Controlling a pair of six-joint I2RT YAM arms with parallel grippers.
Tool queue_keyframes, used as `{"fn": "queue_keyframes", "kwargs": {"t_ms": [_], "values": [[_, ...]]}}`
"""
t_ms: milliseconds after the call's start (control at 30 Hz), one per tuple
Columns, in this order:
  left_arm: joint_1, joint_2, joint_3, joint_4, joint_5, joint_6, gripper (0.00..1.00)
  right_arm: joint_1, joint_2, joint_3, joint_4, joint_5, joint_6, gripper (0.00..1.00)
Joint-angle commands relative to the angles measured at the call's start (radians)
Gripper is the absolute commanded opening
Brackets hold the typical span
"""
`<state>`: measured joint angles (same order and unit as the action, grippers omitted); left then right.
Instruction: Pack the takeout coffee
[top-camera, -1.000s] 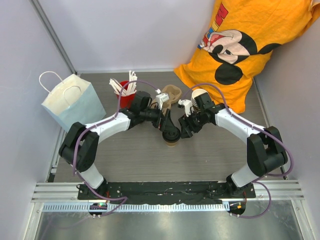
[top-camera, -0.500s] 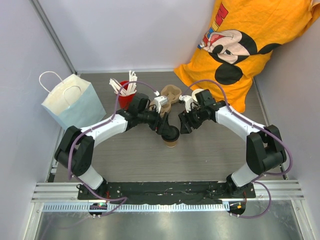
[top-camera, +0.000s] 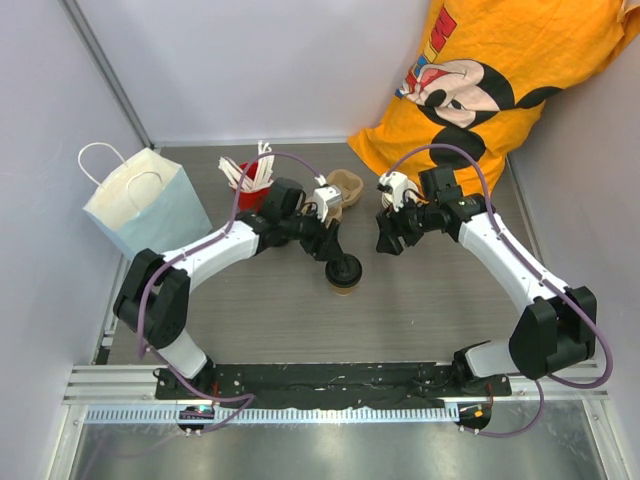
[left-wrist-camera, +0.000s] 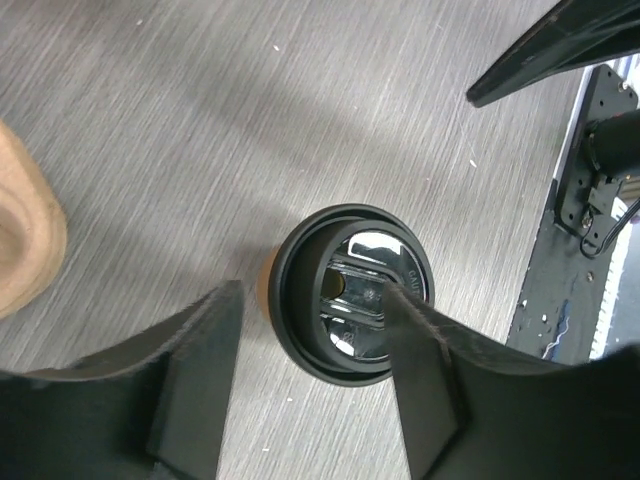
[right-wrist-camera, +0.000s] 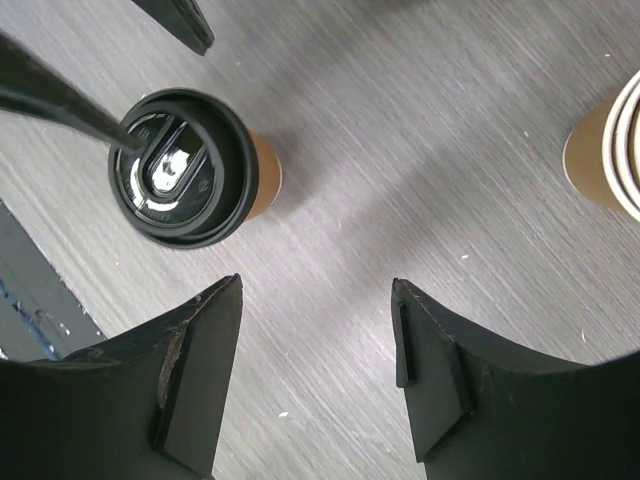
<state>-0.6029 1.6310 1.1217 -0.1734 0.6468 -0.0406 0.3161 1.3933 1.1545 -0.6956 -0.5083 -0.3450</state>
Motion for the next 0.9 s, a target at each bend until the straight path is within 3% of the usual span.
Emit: {"fn": "queue_keyframes", "kwargs": {"t_ms": [0, 400, 600, 733, 833, 867], "values": [[-0.027, 0.018, 0.050, -0.026, -0.004, 0.088, 0.58, -0.009, -0.036, 0.045, -0.054, -0.032, -0.037, 0.66], [-0.072, 0.059, 0.112, -0.110, -0.078, 0.237, 0.35, -0.014, -0.140, 0.105, -0.147, -0.078, -0.060, 0.66], [-0.078, 0.052, 0.109, -0.124, -0.108, 0.248, 0.25, -0.014, -0.162, 0.097, -0.154, -0.084, -0.060, 0.66], [-0.093, 0.038, 0.099, -0.126, -0.148, 0.239, 0.24, -0.014, -0.166, 0.106, -0.154, -0.085, -0.058, 0.66], [-0.115, 0.035, 0.090, -0.117, -0.208, 0.214, 0.21, -0.014, -0.169, 0.111, -0.154, -0.093, -0.055, 0.66], [-0.123, 0.035, 0.087, -0.115, -0.261, 0.194, 0.16, -0.014, -0.169, 0.111, -0.154, -0.095, -0.054, 0.66]]}}
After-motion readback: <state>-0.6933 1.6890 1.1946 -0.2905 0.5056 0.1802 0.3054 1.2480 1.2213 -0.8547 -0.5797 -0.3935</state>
